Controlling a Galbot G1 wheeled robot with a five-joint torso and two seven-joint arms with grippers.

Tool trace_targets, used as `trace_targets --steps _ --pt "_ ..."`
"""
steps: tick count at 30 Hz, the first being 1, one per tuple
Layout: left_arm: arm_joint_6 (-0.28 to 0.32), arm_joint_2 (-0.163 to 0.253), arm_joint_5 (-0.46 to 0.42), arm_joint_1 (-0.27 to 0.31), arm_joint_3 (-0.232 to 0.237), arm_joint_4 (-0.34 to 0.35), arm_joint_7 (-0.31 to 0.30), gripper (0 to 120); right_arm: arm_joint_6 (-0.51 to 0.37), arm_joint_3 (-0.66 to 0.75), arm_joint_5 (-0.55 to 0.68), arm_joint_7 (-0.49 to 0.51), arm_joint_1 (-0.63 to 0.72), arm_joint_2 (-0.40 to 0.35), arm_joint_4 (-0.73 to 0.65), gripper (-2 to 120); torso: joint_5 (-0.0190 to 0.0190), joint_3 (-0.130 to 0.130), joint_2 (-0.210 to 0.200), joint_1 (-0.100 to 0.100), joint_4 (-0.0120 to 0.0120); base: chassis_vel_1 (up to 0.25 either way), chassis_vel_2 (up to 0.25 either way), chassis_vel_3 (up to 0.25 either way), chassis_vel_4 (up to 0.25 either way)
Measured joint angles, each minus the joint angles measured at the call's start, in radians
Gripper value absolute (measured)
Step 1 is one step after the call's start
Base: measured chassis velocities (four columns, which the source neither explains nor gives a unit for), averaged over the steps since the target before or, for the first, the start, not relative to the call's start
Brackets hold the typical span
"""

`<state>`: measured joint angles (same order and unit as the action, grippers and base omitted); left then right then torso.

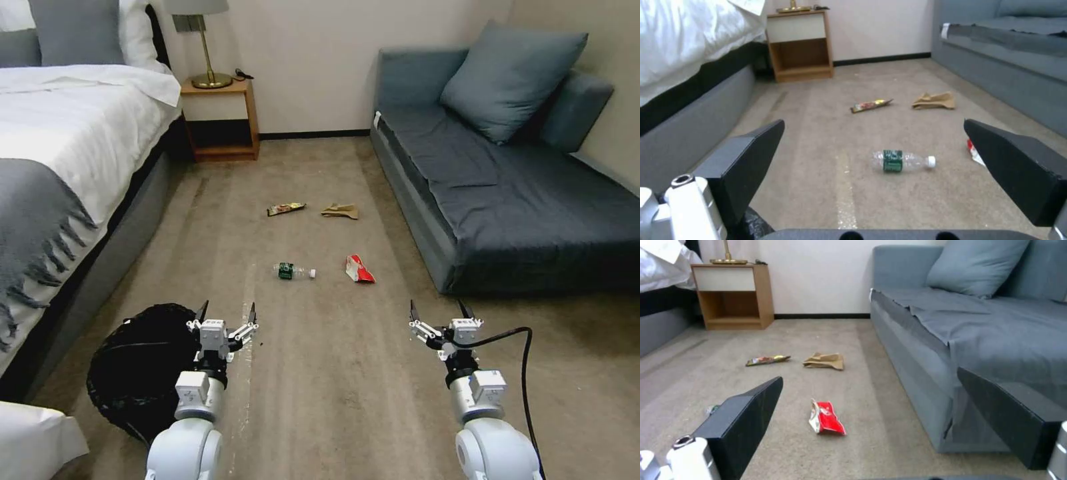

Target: Pick up the trash bin, then pick up the garbage on the floor and place it into the trash bin.

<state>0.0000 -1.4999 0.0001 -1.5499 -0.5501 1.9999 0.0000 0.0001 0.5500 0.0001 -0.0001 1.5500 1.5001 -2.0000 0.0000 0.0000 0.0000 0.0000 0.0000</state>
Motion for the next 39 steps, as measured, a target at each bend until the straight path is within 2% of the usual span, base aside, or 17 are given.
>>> trace_targets --steps 27,29,31,33,34,36,37,39 --pt "0.001 0.001 -0.006 -0.002 -0.004 0.004 -0.002 100 -0.005 -0.005 0.011 0.001 0.0 -0.01 -0.001 100 0.0001 0.0 0.0 0.0 -0.0001 0.0 0.0 0.0 0.0" --pt "0.005 0.008 -0.036 -0.013 -0.025 0.027 -0.025 100 -0.023 -0.029 0.054 0.006 -0.001 -0.05 -0.016 100 -0.0002 0.0 0.0 0.0 -0.0002 0.0 0.0 0.0 0.0" --pt "0.019 0.03 -0.12 -0.045 -0.089 0.091 -0.098 100 -0.065 -0.078 0.148 0.019 -0.005 -0.134 -0.049 100 0.0002 0.0 0.0 0.0 0.0001 0.0 0.0 0.0 0.0" --pt "0.023 0.035 -0.141 -0.053 -0.104 0.107 -0.115 100 -0.075 -0.088 0.169 0.022 -0.006 -0.152 -0.056 100 0.0001 0.0 0.0 0.0 0.0002 0.0 0.0 0.0 0.0" --pt "0.031 0.048 -0.193 -0.073 -0.142 0.146 -0.16 100 -0.097 -0.114 0.218 0.03 -0.007 -0.197 -0.073 100 0.0001 0.0 0.0 0.0 0.0002 0.0 0.0 0.0 0.0" --pt "0.042 0.063 -0.251 -0.094 -0.185 0.19 -0.21 100 -0.123 -0.145 0.278 0.038 -0.009 -0.25 -0.094 100 0.0001 0.0 0.0 0.0 0.0001 0.0 0.0 0.0 0.0" --pt "0.042 0.063 -0.251 -0.094 -0.185 0.19 -0.21 100 -0.123 -0.145 0.278 0.038 -0.009 -0.25 -0.094 100 0.0001 0.0 0.0 0.0 0.0001 0.0 0.0 0.0 0.0" --pt "0.056 0.084 -0.334 -0.125 -0.246 0.253 -0.28 100 -0.162 -0.189 0.365 0.05 -0.012 -0.329 -0.123 100 0.0 0.0 0.0 0.0 0.0001 0.0 0.0 0.0 0.0"
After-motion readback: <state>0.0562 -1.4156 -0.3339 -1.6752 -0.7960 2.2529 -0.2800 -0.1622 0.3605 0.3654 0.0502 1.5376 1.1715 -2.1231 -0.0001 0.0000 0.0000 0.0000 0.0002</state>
